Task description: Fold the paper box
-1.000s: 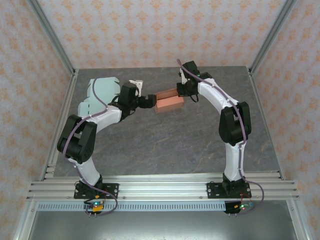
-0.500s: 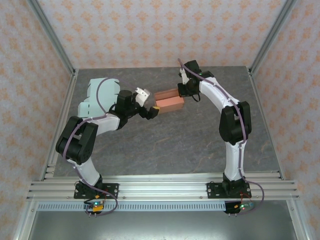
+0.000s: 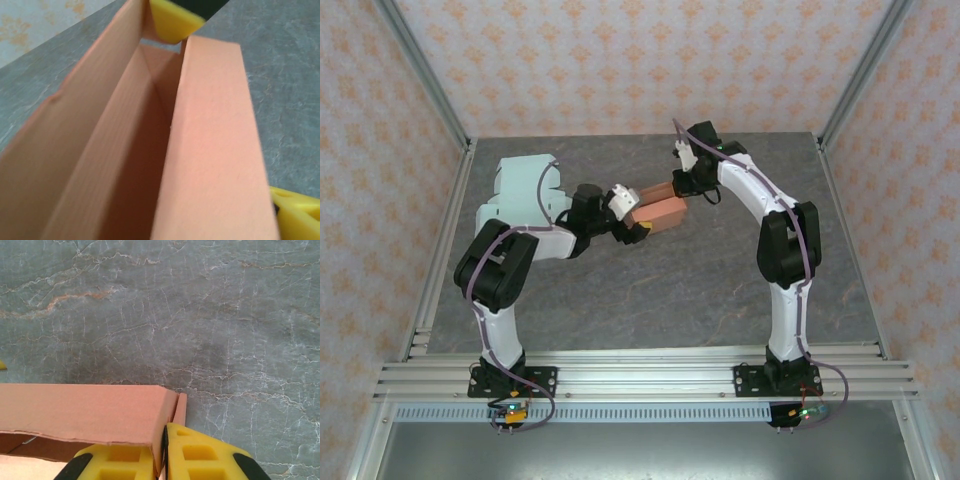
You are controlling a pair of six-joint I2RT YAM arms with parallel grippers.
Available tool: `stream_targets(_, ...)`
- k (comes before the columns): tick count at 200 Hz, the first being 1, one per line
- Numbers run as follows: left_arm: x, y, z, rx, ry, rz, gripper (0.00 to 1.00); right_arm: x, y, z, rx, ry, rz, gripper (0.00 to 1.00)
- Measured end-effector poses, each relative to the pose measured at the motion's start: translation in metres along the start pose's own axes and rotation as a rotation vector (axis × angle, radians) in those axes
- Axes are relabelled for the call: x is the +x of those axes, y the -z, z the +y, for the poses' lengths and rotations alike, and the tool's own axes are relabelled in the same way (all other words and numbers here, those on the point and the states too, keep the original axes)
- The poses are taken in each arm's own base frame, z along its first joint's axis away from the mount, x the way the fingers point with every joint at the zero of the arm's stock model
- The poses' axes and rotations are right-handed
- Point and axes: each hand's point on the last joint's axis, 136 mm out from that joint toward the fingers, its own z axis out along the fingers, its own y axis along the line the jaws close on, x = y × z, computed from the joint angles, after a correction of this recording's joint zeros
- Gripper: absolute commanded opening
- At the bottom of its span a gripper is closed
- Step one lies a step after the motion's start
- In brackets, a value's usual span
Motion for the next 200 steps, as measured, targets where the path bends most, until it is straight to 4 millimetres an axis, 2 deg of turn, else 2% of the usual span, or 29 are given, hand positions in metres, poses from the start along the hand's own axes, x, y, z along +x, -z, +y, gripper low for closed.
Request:
stream_targets(17, -0.001, -0.001, -0.002, 0.003, -0.012, -0.004, 0.63, 0.002, 0.000, 0.000, 0.000, 0.004, 0.007, 0.12)
stream_targets(55, 0.002, -0.006, -0.001, 0.009, -0.029, 0.004, 0.53, 0.002, 0.009, -0.002, 0.018, 0.017, 0.027, 0.13)
stream_targets(82, -0.001, -0.007, -0.003, 0.025, -0.050, 0.000, 0.52, -0.001, 0.019, -0.001, 0.029, 0.038, 0.047, 0.13)
stream_targets(111, 0.001, -0.008, -0.004, 0.038, -0.050, 0.021, 0.50, 0.006, 0.025, -0.004, 0.053, 0.052, 0.095, 0.13)
stream_targets(146, 0.001, -0.009, -0.003, 0.045, -0.033, 0.044, 0.50, 0.018, 0.027, -0.009, 0.077, 0.057, 0.144, 0.13)
stream_targets(200, 0.007, -0.006, 0.003, 0.040, 0.004, 0.066, 0.50, 0.021, 0.020, -0.010, 0.075, 0.036, 0.144, 0.13)
